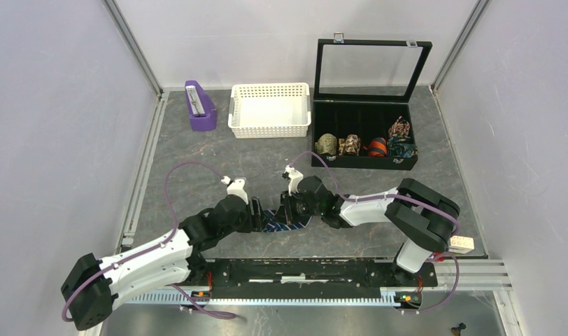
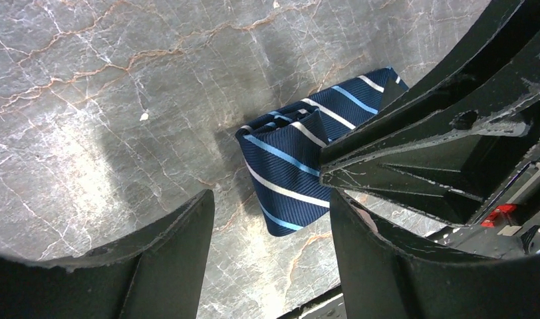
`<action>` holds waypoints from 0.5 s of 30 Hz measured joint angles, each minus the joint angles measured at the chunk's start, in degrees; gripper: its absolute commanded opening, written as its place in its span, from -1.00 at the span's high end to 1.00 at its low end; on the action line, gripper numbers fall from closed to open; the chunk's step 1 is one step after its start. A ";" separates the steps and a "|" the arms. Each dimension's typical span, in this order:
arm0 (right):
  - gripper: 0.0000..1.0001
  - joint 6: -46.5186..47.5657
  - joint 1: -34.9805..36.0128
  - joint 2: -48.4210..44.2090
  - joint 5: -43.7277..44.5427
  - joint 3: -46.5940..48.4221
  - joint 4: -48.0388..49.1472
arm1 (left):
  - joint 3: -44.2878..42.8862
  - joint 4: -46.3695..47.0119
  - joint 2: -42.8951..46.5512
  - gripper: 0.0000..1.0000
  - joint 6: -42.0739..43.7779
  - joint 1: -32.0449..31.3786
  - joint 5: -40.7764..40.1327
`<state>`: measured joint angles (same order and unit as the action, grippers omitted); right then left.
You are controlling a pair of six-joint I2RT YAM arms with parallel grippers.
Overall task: Roll the ties
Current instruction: Roll the tie at the center of the board.
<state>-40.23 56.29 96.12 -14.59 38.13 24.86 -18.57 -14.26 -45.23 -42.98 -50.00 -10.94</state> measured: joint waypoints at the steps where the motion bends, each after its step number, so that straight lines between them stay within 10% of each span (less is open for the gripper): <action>1: 0.56 0.00 -0.07 0.00 0.00 -0.13 0.20 | 0.24 0.26 -0.02 -0.40 0.00 0.00 0.17; 15: 0.56 -0.02 -0.57 0.00 -0.50 -1.07 1.25 | 3.39 5.18 -0.61 -0.31 -0.15 0.04 0.96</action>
<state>-40.25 55.72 96.12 -15.09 37.06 26.11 -15.18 -9.08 -45.84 -43.13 -49.95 -9.98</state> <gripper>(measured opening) 0.221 0.664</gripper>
